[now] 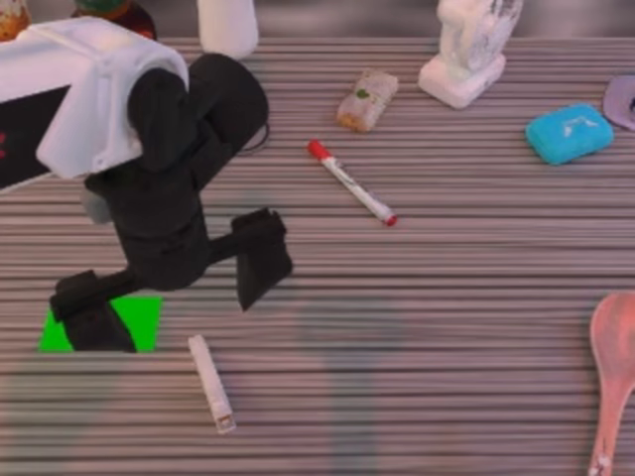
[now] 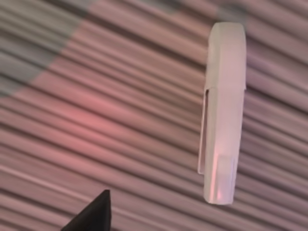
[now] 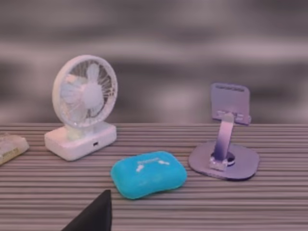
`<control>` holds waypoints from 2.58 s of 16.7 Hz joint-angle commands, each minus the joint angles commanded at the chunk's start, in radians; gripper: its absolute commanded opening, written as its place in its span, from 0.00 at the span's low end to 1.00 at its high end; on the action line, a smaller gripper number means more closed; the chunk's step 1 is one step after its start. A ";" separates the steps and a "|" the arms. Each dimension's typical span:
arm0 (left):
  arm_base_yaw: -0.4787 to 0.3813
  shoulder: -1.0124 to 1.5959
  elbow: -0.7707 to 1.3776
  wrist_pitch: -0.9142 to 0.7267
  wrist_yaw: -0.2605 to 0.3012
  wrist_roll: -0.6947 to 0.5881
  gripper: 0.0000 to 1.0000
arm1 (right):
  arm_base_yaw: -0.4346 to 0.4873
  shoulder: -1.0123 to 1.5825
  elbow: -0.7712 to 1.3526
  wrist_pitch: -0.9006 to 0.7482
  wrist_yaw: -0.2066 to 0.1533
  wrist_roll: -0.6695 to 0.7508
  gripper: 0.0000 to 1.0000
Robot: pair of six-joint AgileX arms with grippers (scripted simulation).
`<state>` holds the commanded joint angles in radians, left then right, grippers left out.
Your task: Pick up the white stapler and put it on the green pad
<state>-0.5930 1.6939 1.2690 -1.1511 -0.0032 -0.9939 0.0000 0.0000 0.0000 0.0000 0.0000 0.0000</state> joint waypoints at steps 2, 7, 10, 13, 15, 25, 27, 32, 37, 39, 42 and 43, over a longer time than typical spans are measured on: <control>0.000 0.000 0.000 0.000 0.000 0.000 1.00 | 0.000 0.000 0.000 0.000 0.000 0.000 1.00; 0.004 0.023 -0.054 0.074 0.000 0.005 1.00 | 0.000 0.000 0.000 0.000 0.000 0.000 1.00; 0.005 0.073 -0.139 0.217 0.000 0.006 1.00 | 0.000 0.000 0.000 0.000 0.000 0.000 1.00; 0.005 0.123 -0.222 0.350 0.000 0.007 1.00 | 0.000 0.000 0.000 0.000 0.000 0.000 1.00; 0.004 0.141 -0.251 0.393 0.000 0.007 1.00 | 0.000 0.000 0.000 0.000 0.000 0.000 1.00; 0.004 0.143 -0.255 0.398 0.000 0.007 0.55 | 0.000 0.000 0.000 0.000 0.000 0.000 1.00; 0.004 0.143 -0.255 0.398 0.000 0.007 0.40 | 0.000 0.000 0.000 0.000 0.000 0.000 1.00; 0.004 0.143 -0.255 0.398 0.000 0.007 0.02 | 0.000 0.000 0.000 0.000 0.000 0.000 1.00; 0.004 0.143 -0.255 0.398 0.000 0.007 0.00 | 0.000 0.000 0.000 0.000 0.000 0.000 1.00; 0.004 0.143 -0.255 0.398 0.000 0.007 0.00 | 0.000 0.000 0.000 0.000 0.000 0.000 1.00; 0.004 0.141 -0.251 0.394 0.000 0.007 0.00 | 0.000 0.000 0.000 0.000 0.000 0.000 1.00; 0.004 0.138 -0.240 0.381 0.000 0.006 0.00 | 0.000 0.000 0.000 0.000 0.000 0.000 1.00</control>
<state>-0.5888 1.8318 1.0287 -0.7702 -0.0028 -0.9883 0.0000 0.0000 0.0000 0.0000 0.0000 0.0000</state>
